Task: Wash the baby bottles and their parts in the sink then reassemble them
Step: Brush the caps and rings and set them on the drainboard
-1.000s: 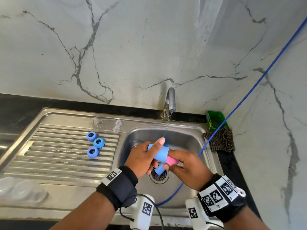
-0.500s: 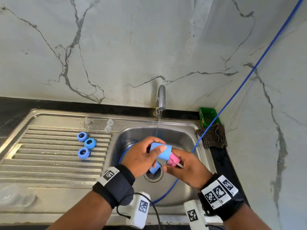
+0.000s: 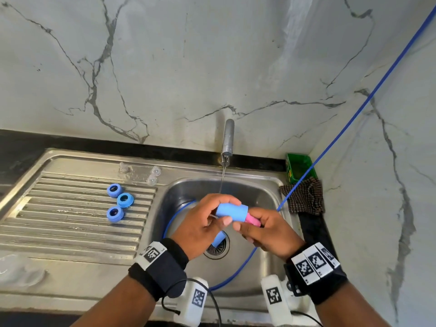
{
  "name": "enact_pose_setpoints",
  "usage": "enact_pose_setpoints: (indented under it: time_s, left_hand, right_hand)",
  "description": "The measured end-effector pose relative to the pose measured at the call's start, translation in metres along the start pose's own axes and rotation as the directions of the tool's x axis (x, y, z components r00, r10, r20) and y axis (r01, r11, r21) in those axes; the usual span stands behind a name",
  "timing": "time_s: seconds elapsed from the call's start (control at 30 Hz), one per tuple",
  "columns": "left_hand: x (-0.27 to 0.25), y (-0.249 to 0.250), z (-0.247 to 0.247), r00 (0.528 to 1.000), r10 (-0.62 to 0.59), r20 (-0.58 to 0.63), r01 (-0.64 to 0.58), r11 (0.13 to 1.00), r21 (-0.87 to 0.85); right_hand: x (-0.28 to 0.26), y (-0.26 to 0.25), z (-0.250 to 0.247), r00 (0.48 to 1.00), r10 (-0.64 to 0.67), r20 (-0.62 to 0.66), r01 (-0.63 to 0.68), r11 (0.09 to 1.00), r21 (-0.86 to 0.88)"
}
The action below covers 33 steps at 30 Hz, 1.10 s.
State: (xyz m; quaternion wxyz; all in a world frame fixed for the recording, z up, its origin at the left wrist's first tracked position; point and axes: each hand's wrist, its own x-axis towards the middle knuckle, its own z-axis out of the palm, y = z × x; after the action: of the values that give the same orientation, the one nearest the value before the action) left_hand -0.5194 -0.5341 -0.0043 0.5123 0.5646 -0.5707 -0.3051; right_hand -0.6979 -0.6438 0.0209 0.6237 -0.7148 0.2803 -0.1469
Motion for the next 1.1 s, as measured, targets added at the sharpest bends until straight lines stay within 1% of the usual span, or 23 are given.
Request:
enact_pose_setpoints:
  time_s: [0.07, 0.13, 0.2, 0.23, 0.3, 0.33, 0.37, 0.4, 0.47, 0.5, 0.53, 0.57, 0.6, 0.63, 0.7, 0.77, 0.83, 0.87, 0.93, 1.0, 1.03, 1.07, 1.1]
  left_hand:
    - [-0.002, 0.001, 0.0, 0.997, -0.075, 0.0, 0.075, 0.995, -0.063]
    - [0.0, 0.005, -0.001, 0.984, -0.177, -0.018, 0.174, 0.98, -0.095]
    - [0.004, 0.011, -0.003, 0.958, -0.286, -0.019, 0.281, 0.952, -0.125]
    - [0.005, 0.014, -0.004, 0.942, -0.335, 0.0, 0.331, 0.931, -0.157]
    - [0.005, 0.016, -0.006, 0.91, -0.411, 0.054, 0.413, 0.889, -0.197]
    - [0.005, 0.015, -0.006, 0.901, -0.429, 0.067, 0.433, 0.881, -0.188]
    - [0.004, 0.014, -0.007, 0.905, -0.421, 0.061, 0.425, 0.889, -0.17]
    - [0.002, 0.013, -0.008, 0.926, -0.375, 0.037, 0.376, 0.916, -0.139]
    - [0.0, 0.007, -0.012, 0.983, -0.184, 0.005, 0.184, 0.982, -0.038]
    - [-0.001, 0.003, -0.014, 0.996, -0.081, 0.036, 0.081, 0.997, -0.003]
    - [-0.003, 0.0, -0.014, 0.996, -0.013, 0.087, 0.012, 1.0, 0.006]
    - [-0.004, -0.002, -0.013, 0.992, 0.016, 0.128, -0.018, 1.0, 0.012]
    - [-0.006, -0.003, -0.013, 0.99, 0.018, 0.143, -0.02, 1.0, 0.018]
    - [-0.007, -0.004, -0.012, 0.99, 0.003, 0.138, -0.004, 1.0, 0.013]
    - [-0.007, -0.004, -0.012, 0.991, -0.045, 0.124, 0.051, 0.998, -0.047]
    - [-0.004, -0.001, -0.014, 0.988, -0.095, 0.12, 0.107, 0.99, -0.094]
    - [0.001, 0.004, -0.015, 0.974, -0.166, 0.155, 0.19, 0.97, -0.152]
    - [0.003, 0.008, -0.015, 0.961, -0.21, 0.18, 0.243, 0.952, -0.188]
    - [0.005, 0.016, -0.013, 0.928, -0.299, 0.223, 0.348, 0.909, -0.23]
    - [0.009, 0.019, -0.011, 0.903, -0.352, 0.245, 0.402, 0.893, -0.201]
    - [0.01, 0.018, -0.01, 0.905, -0.358, 0.231, 0.4, 0.9, -0.172]
    - [0.011, 0.016, -0.01, 0.919, -0.344, 0.195, 0.374, 0.915, -0.15]
    - [0.012, 0.013, -0.01, 0.946, -0.29, 0.146, 0.309, 0.943, -0.128]
  right_hand:
    - [0.0, 0.003, 0.002, 0.999, -0.046, 0.01, 0.046, 0.998, -0.052]
    - [0.0, 0.003, 0.007, 0.994, -0.109, -0.02, 0.105, 0.987, -0.122]
    - [0.0, 0.0, 0.01, 0.984, -0.174, -0.047, 0.162, 0.968, -0.194]
    - [-0.001, -0.002, 0.01, 0.98, -0.196, -0.047, 0.181, 0.959, -0.22]
    - [-0.002, -0.007, 0.013, 0.982, -0.191, -0.013, 0.183, 0.954, -0.237]
    - [-0.002, -0.006, 0.014, 0.986, -0.169, -0.005, 0.162, 0.955, -0.248]
    - [-0.002, -0.005, 0.015, 0.991, -0.136, -0.01, 0.13, 0.961, -0.243]
    - [-0.002, -0.006, 0.017, 0.995, -0.101, -0.021, 0.094, 0.973, -0.213]
    - [-0.003, -0.005, 0.021, 0.998, -0.051, -0.046, 0.047, 0.996, -0.081]
    - [-0.002, -0.005, 0.021, 0.998, -0.006, -0.063, 0.005, 1.0, -0.012]
    - [-0.003, -0.005, 0.021, 0.996, 0.048, -0.081, -0.046, 0.999, 0.028]
    - [-0.004, -0.003, 0.019, 0.993, 0.081, -0.085, -0.077, 0.996, 0.042]
    - [-0.005, -0.001, 0.017, 0.992, 0.094, -0.079, -0.091, 0.995, 0.036]
    - [-0.006, 0.001, 0.017, 0.996, 0.07, -0.063, -0.069, 0.997, 0.019]
    - [-0.01, -0.005, 0.022, 0.999, -0.04, -0.023, 0.039, 0.999, -0.014]
    - [-0.011, -0.008, 0.023, 0.992, -0.122, -0.036, 0.119, 0.991, -0.061]
    - [-0.01, -0.005, 0.019, 0.981, -0.169, -0.091, 0.147, 0.966, -0.211]
    - [-0.009, -0.005, 0.015, 0.978, -0.185, -0.099, 0.149, 0.944, -0.293]
    - [-0.01, -0.002, 0.008, 0.981, -0.18, -0.07, 0.142, 0.917, -0.373]
    - [-0.009, -0.003, 0.006, 0.985, -0.156, -0.069, 0.129, 0.944, -0.303]
    - [-0.009, -0.005, 0.006, 0.989, -0.13, -0.075, 0.109, 0.965, -0.239]
    - [-0.008, -0.007, 0.006, 0.993, -0.082, -0.084, 0.068, 0.985, -0.157]
    - [-0.007, -0.007, 0.006, 0.996, -0.026, -0.089, 0.02, 0.998, -0.066]
